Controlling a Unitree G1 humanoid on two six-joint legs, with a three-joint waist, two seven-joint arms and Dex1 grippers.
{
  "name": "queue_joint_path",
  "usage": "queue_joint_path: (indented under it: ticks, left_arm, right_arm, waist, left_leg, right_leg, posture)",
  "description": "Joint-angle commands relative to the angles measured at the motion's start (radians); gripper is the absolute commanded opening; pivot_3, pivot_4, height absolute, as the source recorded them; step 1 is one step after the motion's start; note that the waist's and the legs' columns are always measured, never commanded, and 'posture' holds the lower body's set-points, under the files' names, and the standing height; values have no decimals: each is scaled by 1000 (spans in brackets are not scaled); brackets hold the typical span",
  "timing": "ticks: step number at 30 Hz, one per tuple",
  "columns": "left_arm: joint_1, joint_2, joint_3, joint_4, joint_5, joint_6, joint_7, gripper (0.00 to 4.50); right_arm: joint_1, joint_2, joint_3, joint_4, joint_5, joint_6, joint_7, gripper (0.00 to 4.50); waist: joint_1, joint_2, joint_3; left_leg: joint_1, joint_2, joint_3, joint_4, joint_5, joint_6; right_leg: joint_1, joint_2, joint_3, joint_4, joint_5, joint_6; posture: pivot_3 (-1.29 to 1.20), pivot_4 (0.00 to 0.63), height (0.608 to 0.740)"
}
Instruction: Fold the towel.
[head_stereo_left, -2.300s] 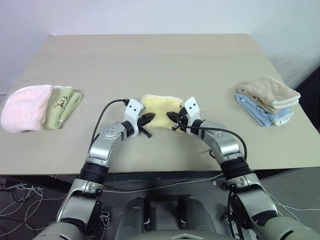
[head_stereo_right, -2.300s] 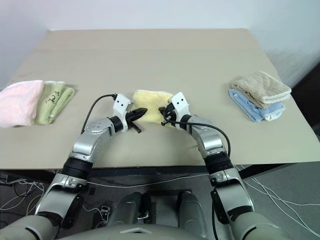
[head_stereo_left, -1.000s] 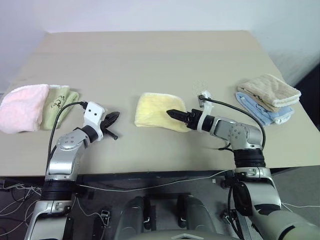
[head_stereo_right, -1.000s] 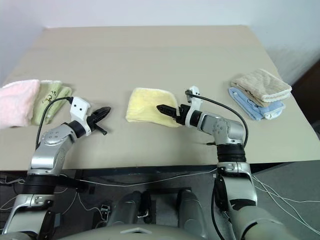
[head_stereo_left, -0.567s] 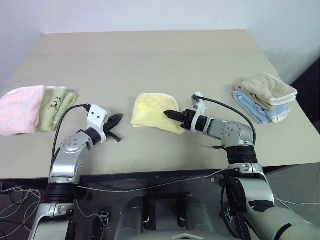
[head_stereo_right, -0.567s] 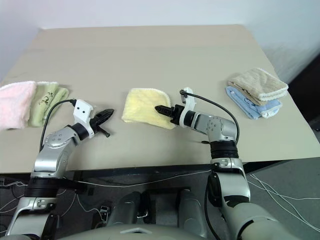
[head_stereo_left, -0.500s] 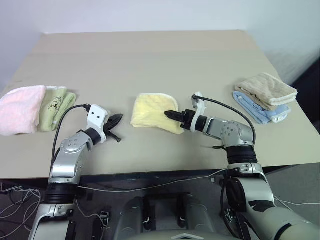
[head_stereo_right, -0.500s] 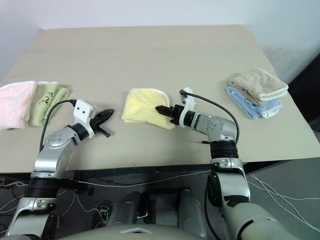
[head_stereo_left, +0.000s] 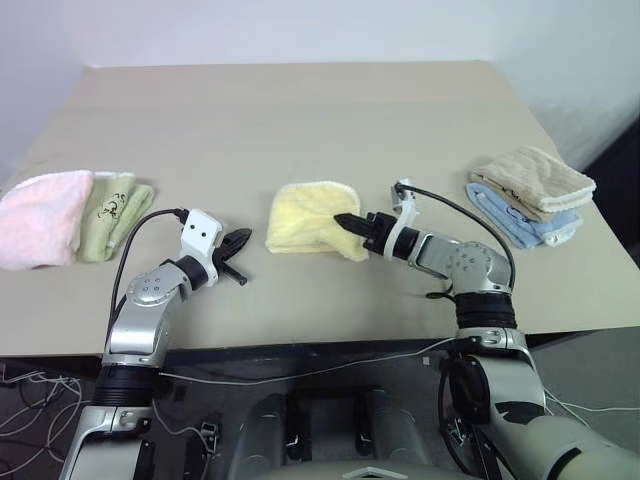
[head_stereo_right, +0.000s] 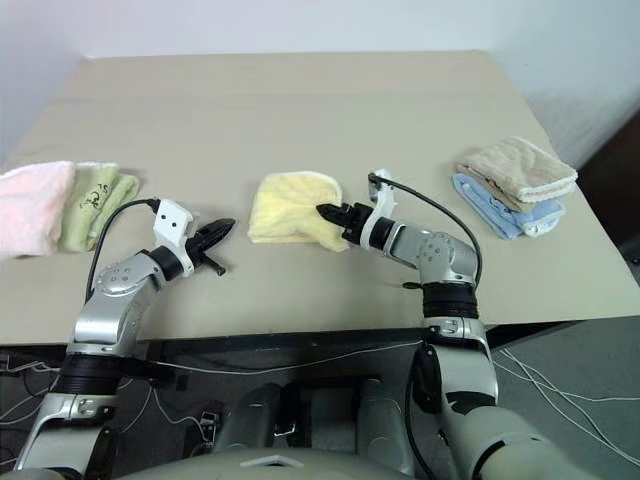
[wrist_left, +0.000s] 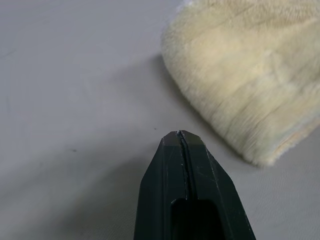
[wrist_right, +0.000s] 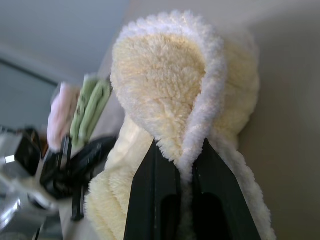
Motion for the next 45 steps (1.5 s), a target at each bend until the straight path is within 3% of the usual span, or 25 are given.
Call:
queue_joint_path:
  ticks: [1,6,13,19,24,27,37,45]
  left_arm:
    - [-16,0,3,-23,2,-21,-4,0]
    - [-27,-21,-27,-6,6,-27,-16,0]
    - [-69,-48,-61,40,14,-41,-33,0]
    - [-92,-68,-81,76,23,-57,-43,0]
    - [-99,-77,-87,87,27,-64,-51,0]
    - [-102,-77,-86,94,28,-67,-54,0]
    - [-102,-92,-92,92,23,-63,-59,0]
    - [-112,-107,-87,111,30,-61,-52,0]
  right_arm:
    - [-68,-67,-117,-91,59,-43,-59,13]
    - [-163,-236,-269,-69,51,-142,-193,13]
    - [-207,-428,-402,126,-14,-233,-419,13]
    - [-157,-472,-475,225,-39,-267,-562,13]
    - [-121,-452,-460,192,-38,-276,-577,13]
    - [-119,-447,-459,183,-28,-279,-573,825]
    - [-72,-422,-468,62,-14,-312,-582,4345]
    - [36,-431,-433,-110,-101,-436,-628,4466]
  waist:
    - [3,0,0]
    - [21,2,1]
    - [18,2,1]
    - [16,2,1]
    - [17,3,1]
    - [16,3,1]
    - [20,3,1]
    - [19,3,1]
  left_leg:
    - [0,0,0,0,0,0]
    - [-1,-1,0,0,0,0]
    - [0,0,1,0,0,0]
    - [0,0,2,0,0,1]
    - [0,0,2,1,0,1]
    - [0,0,2,1,0,1]
    - [0,0,1,1,0,1]
    - [0,0,1,1,0,1]
  right_leg:
    - [0,0,0,0,0,0]
    - [-1,-1,0,0,0,0]
    - [0,0,0,-1,0,0]
    - [0,0,0,-1,0,0]
    - [0,0,1,0,0,1]
    - [0,0,1,0,0,1]
    - [1,0,1,-1,0,1]
    - [1,0,1,-1,0,2]
  posture:
    - [0,150,740]
    - [0,150,740]
    - [0,150,740]
    - [0,150,740]
    - [0,150,740]
    - [0,150,740]
    - [0,150,740]
    - [0,150,740]
